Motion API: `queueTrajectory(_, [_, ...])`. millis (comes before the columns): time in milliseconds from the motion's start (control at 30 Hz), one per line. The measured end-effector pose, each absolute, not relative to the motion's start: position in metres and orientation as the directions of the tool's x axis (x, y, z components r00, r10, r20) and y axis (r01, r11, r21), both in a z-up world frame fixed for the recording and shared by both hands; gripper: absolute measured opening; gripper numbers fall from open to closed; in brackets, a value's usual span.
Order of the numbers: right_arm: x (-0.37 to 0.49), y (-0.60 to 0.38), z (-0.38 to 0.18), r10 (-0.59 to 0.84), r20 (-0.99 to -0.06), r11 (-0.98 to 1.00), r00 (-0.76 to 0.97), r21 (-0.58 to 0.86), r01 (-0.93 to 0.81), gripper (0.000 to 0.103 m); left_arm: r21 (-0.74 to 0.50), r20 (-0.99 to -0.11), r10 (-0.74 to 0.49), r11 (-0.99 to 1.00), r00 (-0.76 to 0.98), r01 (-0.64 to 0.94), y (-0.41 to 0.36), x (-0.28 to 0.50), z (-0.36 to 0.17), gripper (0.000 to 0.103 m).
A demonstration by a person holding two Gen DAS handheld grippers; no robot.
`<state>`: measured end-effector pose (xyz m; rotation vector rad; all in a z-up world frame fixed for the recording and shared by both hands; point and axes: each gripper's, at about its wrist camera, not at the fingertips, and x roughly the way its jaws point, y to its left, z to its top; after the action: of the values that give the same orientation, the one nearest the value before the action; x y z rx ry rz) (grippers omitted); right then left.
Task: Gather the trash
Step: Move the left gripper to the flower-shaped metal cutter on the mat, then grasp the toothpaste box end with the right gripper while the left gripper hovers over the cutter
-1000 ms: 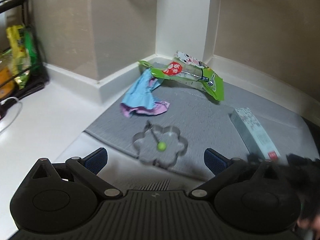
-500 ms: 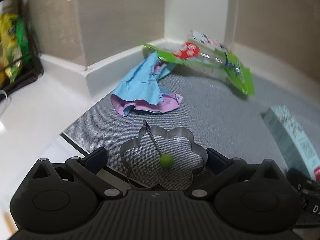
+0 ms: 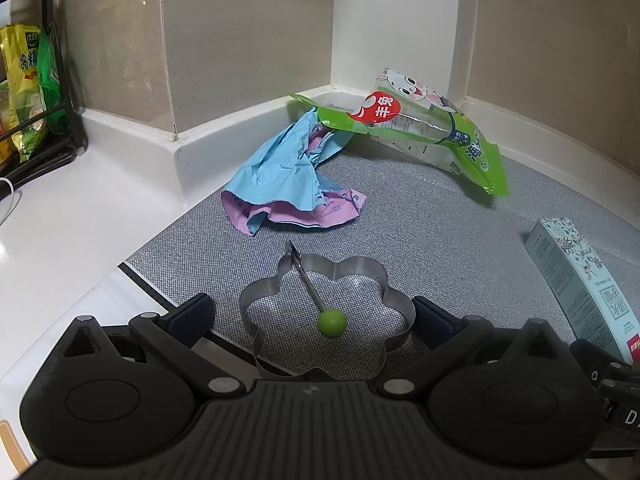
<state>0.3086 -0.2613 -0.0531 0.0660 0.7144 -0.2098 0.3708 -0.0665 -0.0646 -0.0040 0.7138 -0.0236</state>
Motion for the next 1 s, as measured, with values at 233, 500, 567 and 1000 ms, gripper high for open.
queueTrajectory(233, [0.3089, -0.2606, -0.0532, -0.169, -0.656, 0.977, 0.735, -0.012, 0.214, 0.103, -0.012, -0.654, -0.023, 1.000, 0.756, 0.020, -0.0666, 0.3709, -0.0643, 0.103])
queueTrajectory(500, [0.3089, -0.2606, -0.0532, -0.169, -0.656, 0.977, 0.735, -0.012, 0.213, 0.103, -0.011, -0.653, -0.023, 1.000, 0.757, 0.020, -0.0669, 0.3711, -0.0642, 0.103])
queueTrajectory(567, [0.3088, -0.2604, -0.0531, -0.169, -0.656, 0.977, 0.735, -0.013, 0.213, 0.103, -0.011, -0.653, -0.022, 1.000, 0.757, 0.020, -0.0670, 0.3711, -0.0642, 0.103])
queueTrajectory(1000, [0.3106, -0.2597, -0.0532, -0.170, -0.656, 0.977, 0.735, -0.015, 0.213, 0.103, -0.011, -0.653, -0.023, 1.000, 0.757, 0.020, -0.0671, 0.3715, -0.0638, 0.103])
